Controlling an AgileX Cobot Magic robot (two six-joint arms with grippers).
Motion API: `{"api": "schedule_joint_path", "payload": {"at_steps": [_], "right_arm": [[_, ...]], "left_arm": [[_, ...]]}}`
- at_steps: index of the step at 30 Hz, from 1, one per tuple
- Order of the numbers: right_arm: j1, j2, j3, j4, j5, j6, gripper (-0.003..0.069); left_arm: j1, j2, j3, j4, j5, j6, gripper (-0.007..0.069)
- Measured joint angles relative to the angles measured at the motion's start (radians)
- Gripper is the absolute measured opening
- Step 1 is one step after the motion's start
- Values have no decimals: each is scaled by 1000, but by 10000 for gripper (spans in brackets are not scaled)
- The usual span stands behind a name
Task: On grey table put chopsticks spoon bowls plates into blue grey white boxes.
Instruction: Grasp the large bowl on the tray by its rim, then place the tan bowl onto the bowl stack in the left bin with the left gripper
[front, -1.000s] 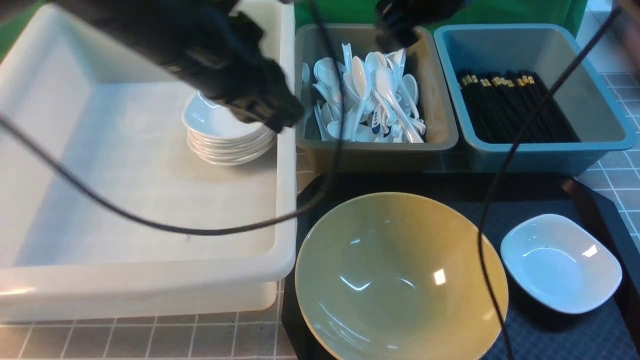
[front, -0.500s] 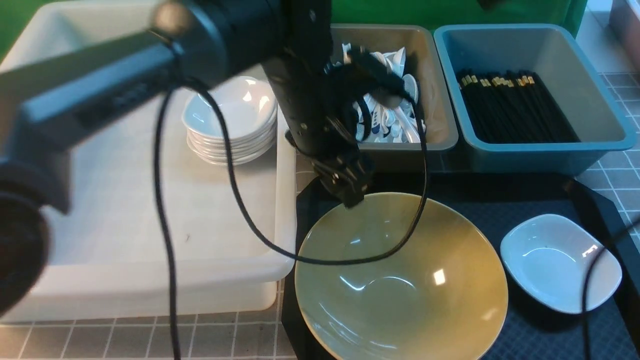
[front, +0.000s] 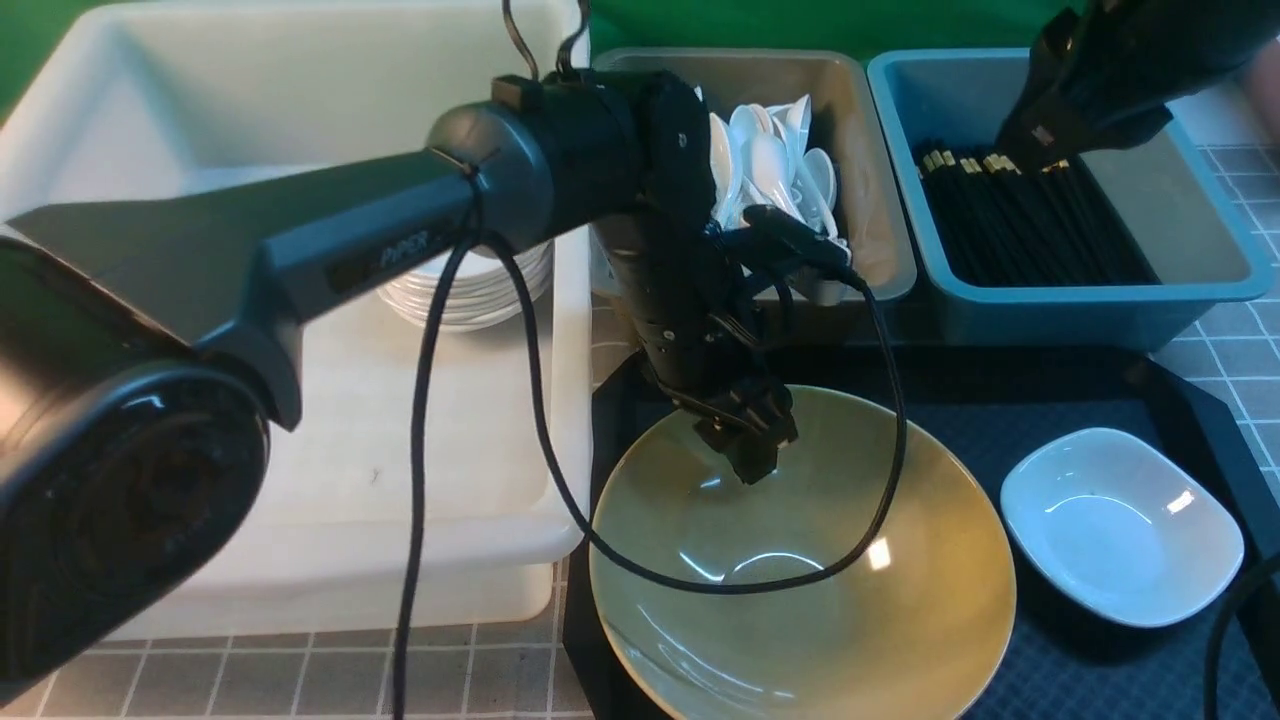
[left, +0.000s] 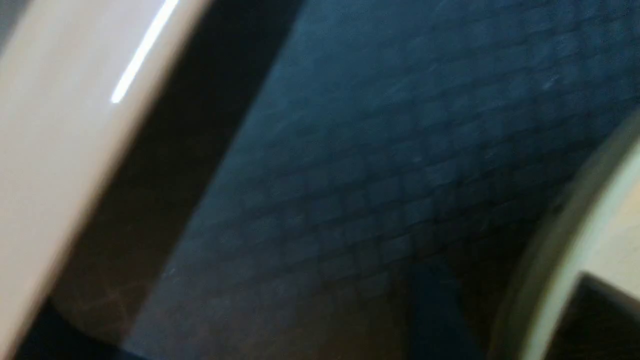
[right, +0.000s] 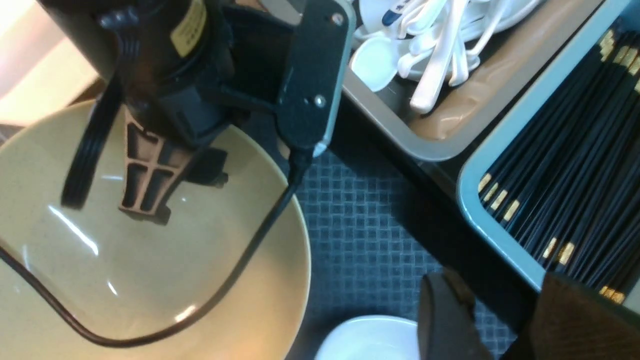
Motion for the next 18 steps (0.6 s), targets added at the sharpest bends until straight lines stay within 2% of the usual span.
{"api": "schedule_joint_path", "payload": {"at_steps": [2, 3, 5, 9, 12, 16, 17, 18], "right_arm": [[0, 0, 0, 0, 0, -21, 202], [0, -1, 0, 0, 0, -28, 159], [0, -1, 0, 0, 0, -45, 97], [0, -3, -2, 0, 0, -73, 6], [0, -12, -18, 5, 0, -78, -1], [13, -36, -69, 6, 0, -90, -1], [15, -38, -69, 6, 0, -90, -1], [44, -51, -103, 8, 0, -97, -1]], "left_arm": [[-3, -7, -3, -1, 1, 12, 110], [-3, -19, -5, -17, 22, 13, 65], [-5, -42, -11, -24, 27, 11, 26], [0, -120, -29, -18, 47, 9, 6], [25, -210, -36, -10, 44, 19, 8], [142, -396, -38, -52, 64, 12, 8], [142, -406, -38, -54, 66, 12, 8], [247, -502, -26, -73, 90, -5, 8]]}}
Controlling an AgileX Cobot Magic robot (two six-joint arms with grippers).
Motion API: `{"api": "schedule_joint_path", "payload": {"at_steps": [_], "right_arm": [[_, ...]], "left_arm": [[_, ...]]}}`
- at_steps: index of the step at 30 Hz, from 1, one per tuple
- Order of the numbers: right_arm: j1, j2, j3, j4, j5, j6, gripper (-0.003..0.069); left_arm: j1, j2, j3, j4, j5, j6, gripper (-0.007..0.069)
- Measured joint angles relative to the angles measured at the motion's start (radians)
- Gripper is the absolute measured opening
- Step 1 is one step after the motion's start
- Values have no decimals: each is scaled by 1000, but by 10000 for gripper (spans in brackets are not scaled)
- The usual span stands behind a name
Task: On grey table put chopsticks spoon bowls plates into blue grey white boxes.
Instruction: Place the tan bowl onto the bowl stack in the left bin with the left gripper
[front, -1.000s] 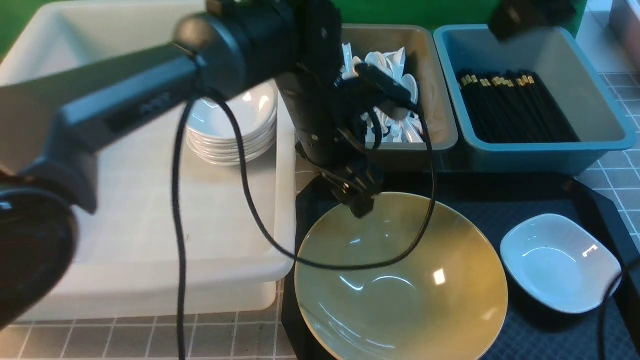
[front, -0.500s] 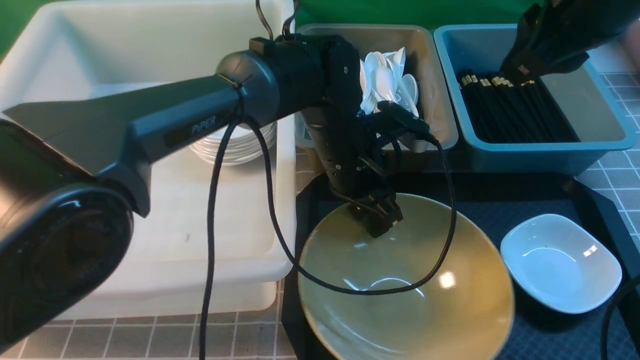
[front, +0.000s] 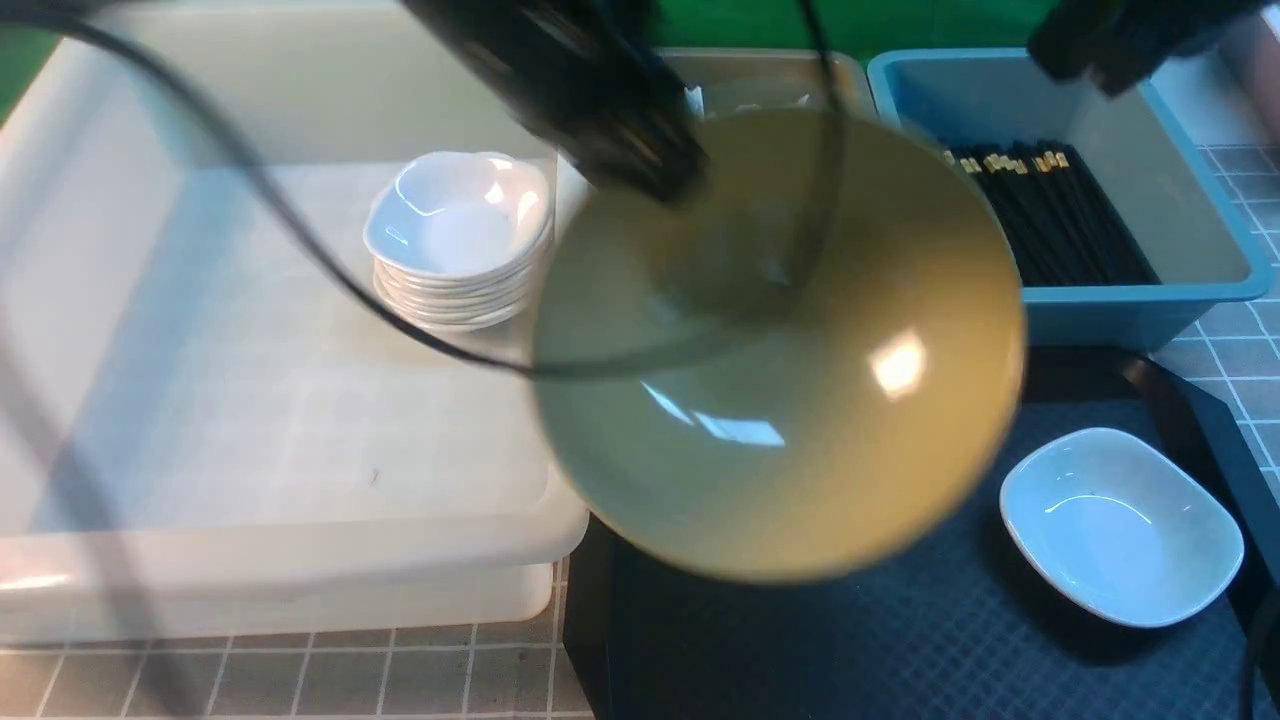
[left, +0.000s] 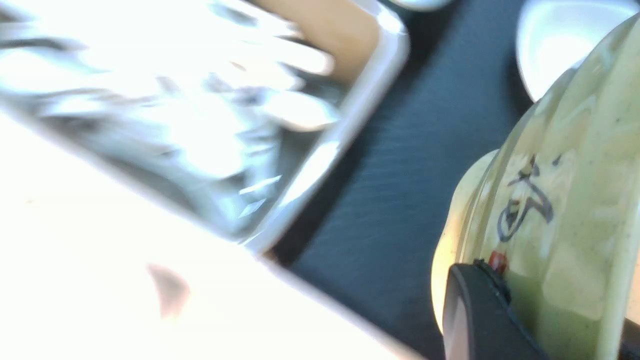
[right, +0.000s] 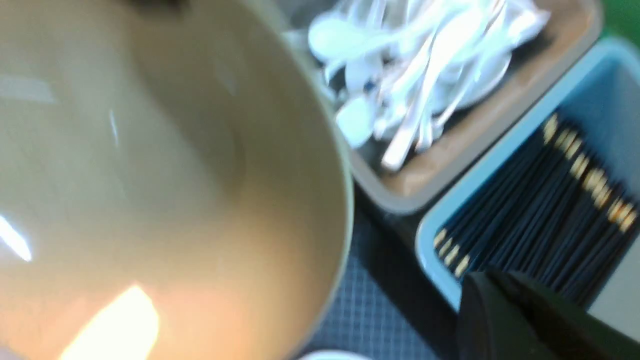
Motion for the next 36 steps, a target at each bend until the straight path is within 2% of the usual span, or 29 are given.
{"api": "schedule_joint_path", "payload": {"at_steps": [3, 4, 6, 7, 10, 13, 18, 24, 29, 33, 36], "right_arm": [[54, -7, -28, 13, 0, -21, -1], [58, -8, -28, 14, 0, -21, -1], [101, -8, -34, 21, 0, -29, -1], [112, -8, -34, 22, 0, -32, -1], [147, -8, -34, 25, 0, -45, -1], [159, -8, -34, 25, 0, -48, -1], [159, -8, -34, 24, 0, -48, -1], [159, -8, -34, 24, 0, -50, 0], [159, -8, -34, 24, 0, -52, 1], [159, -8, -34, 24, 0, -59, 4], [159, -8, -34, 24, 0, -59, 6]], "left_arm": [[190, -113, 70, -21, -3, -20, 7], [204, -120, 77, -22, -4, -23, 7], [369, -177, 155, -34, -24, -38, 7], [415, -195, 192, -38, -34, -42, 7], [622, -227, 326, -62, -90, -50, 7], [768, -208, 480, -90, -164, -48, 7], [829, -143, 594, -94, -277, -20, 8], [802, -21, 611, -110, -367, 24, 43], [794, 31, 608, -17, -379, 27, 181], [793, 27, 584, 78, -336, -25, 350], [790, -17, 503, 119, -280, -69, 446]]}}
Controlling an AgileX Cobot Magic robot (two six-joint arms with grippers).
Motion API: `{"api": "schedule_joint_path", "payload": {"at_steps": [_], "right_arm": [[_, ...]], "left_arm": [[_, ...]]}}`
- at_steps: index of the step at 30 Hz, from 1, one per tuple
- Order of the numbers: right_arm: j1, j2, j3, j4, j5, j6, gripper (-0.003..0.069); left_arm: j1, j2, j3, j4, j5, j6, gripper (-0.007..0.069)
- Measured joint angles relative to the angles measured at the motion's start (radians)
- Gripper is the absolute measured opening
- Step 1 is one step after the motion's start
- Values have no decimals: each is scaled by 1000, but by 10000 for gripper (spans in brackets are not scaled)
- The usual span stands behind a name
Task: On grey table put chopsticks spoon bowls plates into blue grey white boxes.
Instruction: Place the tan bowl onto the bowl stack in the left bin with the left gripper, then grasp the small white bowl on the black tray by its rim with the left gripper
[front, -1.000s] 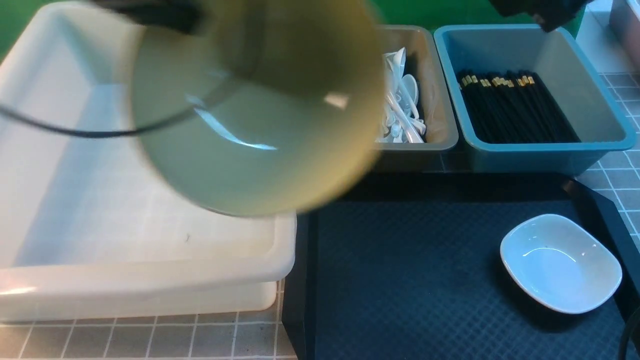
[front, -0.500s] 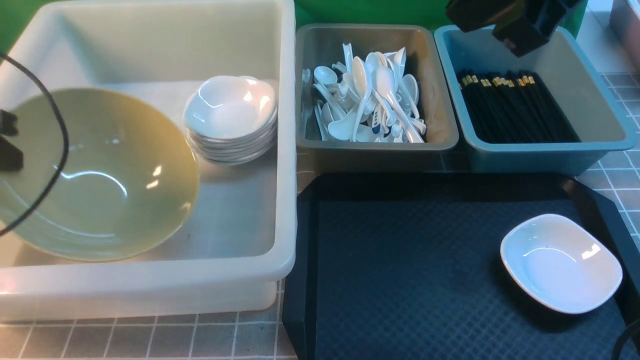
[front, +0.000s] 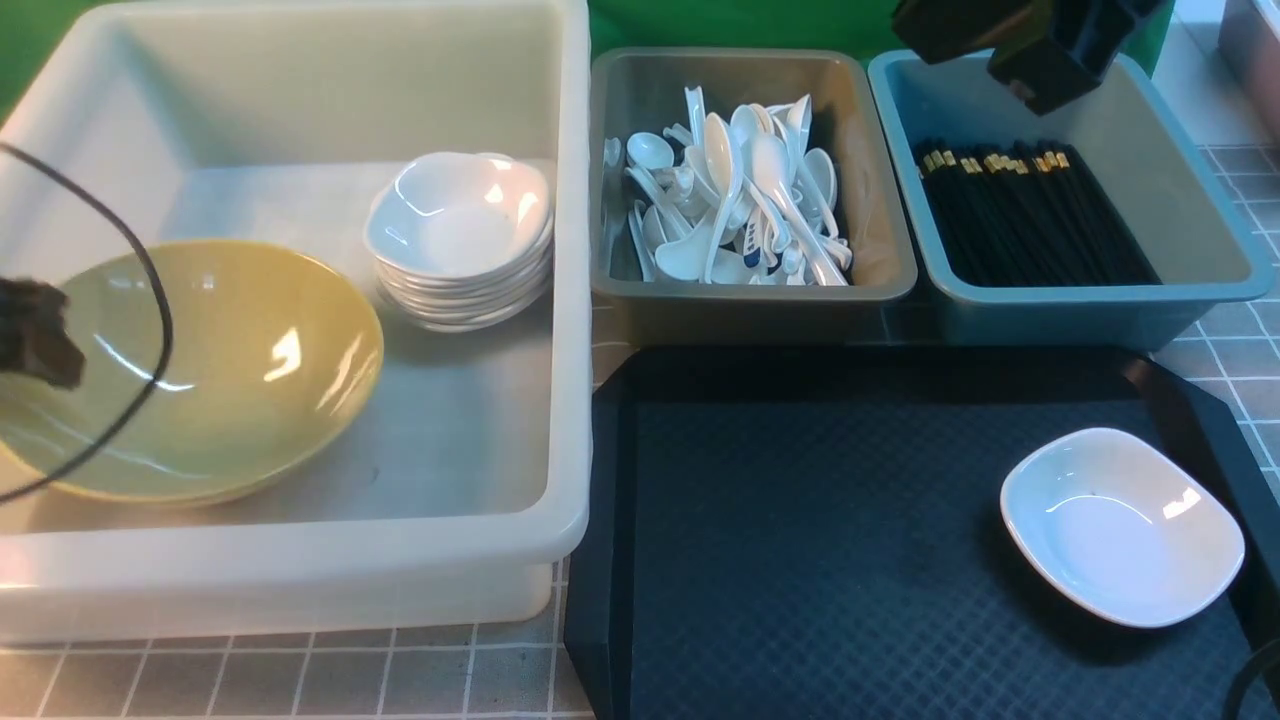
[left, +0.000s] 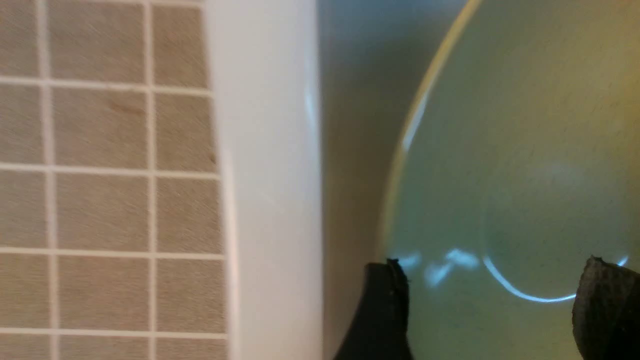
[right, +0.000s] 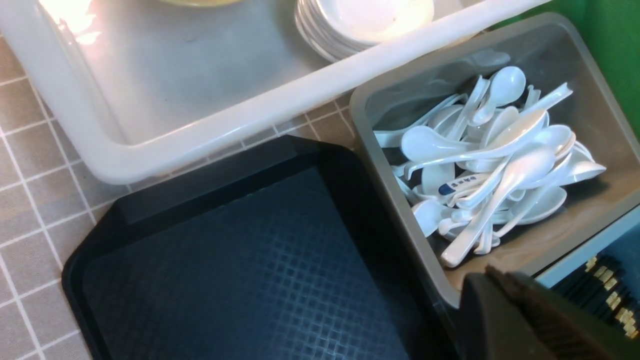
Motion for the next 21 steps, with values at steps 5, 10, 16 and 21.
{"api": "schedule_joint_path", "payload": {"at_steps": [5, 10, 16, 21], "right_arm": [[0, 0, 0, -8, 0, 18, 8], [0, -24, 59, -72, 0, 134, 14], [0, -208, 302, -229, 0, 352, 16], [0, -425, 495, -277, 0, 521, 17]], "left_arm": [[-30, -98, -149, -7, 125, -68, 495], [-224, -192, -204, -90, 178, -92, 484], [-724, -178, -202, -108, 147, -89, 436], [-1031, -25, -202, -95, -26, -89, 424]]}}
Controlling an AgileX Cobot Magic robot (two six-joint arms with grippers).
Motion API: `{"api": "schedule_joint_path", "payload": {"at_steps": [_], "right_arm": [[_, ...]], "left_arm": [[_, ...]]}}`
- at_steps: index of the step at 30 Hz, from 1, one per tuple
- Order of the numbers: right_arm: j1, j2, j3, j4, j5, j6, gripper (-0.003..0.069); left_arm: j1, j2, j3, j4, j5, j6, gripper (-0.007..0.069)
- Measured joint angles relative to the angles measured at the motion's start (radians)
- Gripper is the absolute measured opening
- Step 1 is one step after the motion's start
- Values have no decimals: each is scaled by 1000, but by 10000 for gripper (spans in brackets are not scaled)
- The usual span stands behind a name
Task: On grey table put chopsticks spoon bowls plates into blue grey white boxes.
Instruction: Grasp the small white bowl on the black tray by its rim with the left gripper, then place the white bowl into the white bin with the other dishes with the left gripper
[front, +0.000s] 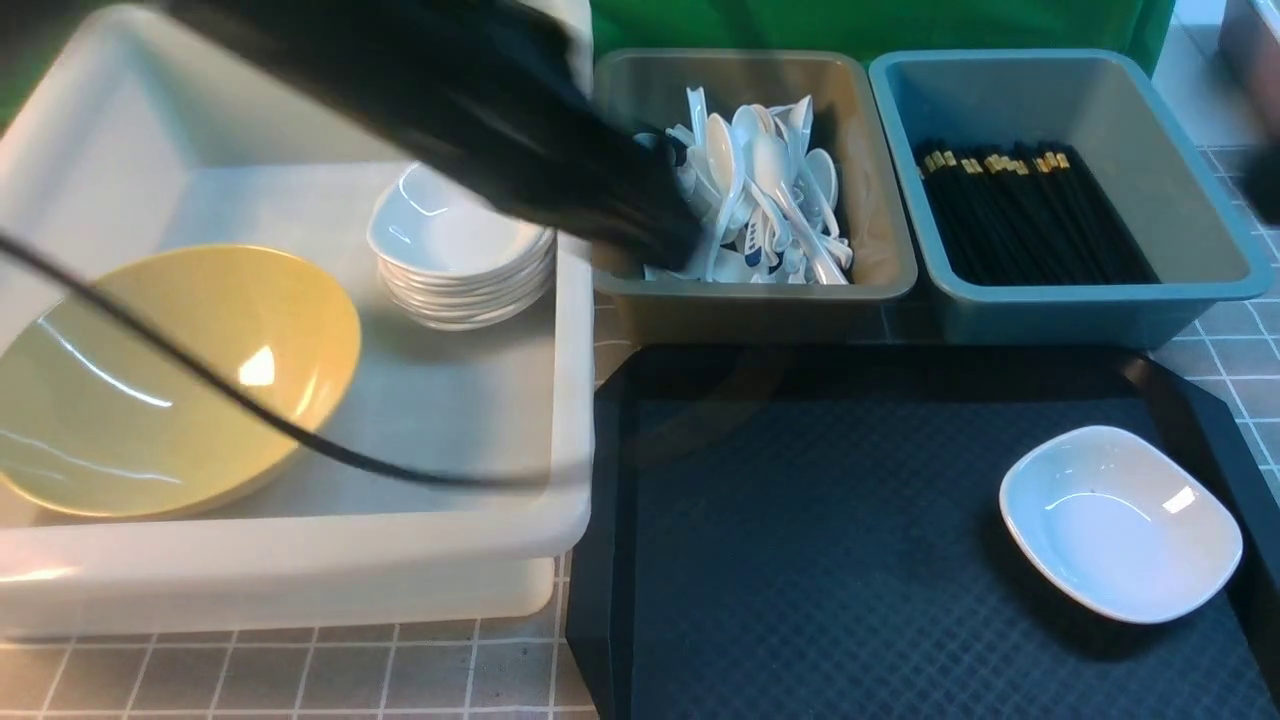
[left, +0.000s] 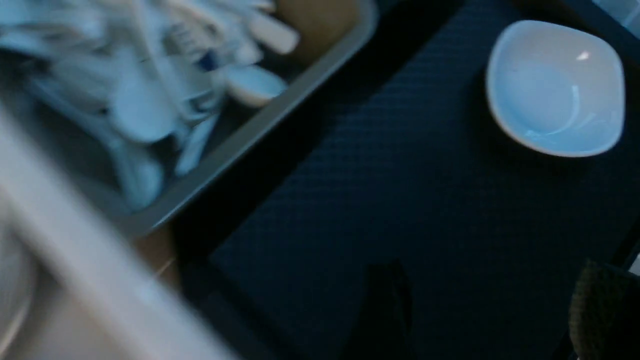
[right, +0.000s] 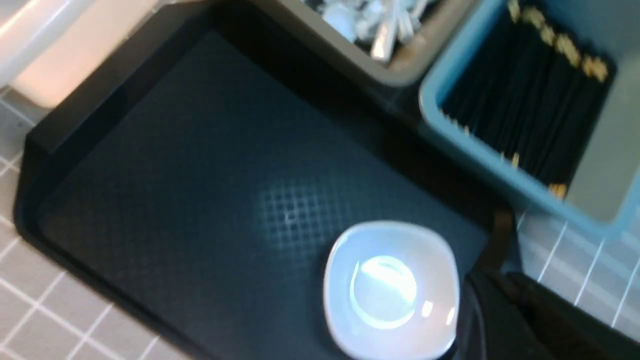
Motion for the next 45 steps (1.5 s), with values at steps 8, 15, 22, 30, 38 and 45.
{"api": "schedule_joint_path", "payload": {"at_steps": [8, 15, 22, 30, 38, 45], "right_arm": [[0, -213, 284, -18, 0, 150, 17], [0, -311, 391, -18, 0, 172, 17], [0, -334, 394, -17, 0, 133, 17], [0, -334, 394, -18, 0, 93, 17], [0, -334, 388, -19, 0, 67, 17], [0, -236, 225, 5, 0, -9, 17]], "left_arm": [[-226, 319, -36, 1, -247, 0, 424], [-283, 578, -252, -13, -258, -28, 424], [-284, 755, -484, -13, -221, -151, 424], [-286, 860, -638, -13, -102, -191, 331], [-269, 844, -766, 63, 62, -184, 13], [-134, 681, -830, 182, 252, -130, 5]]}}
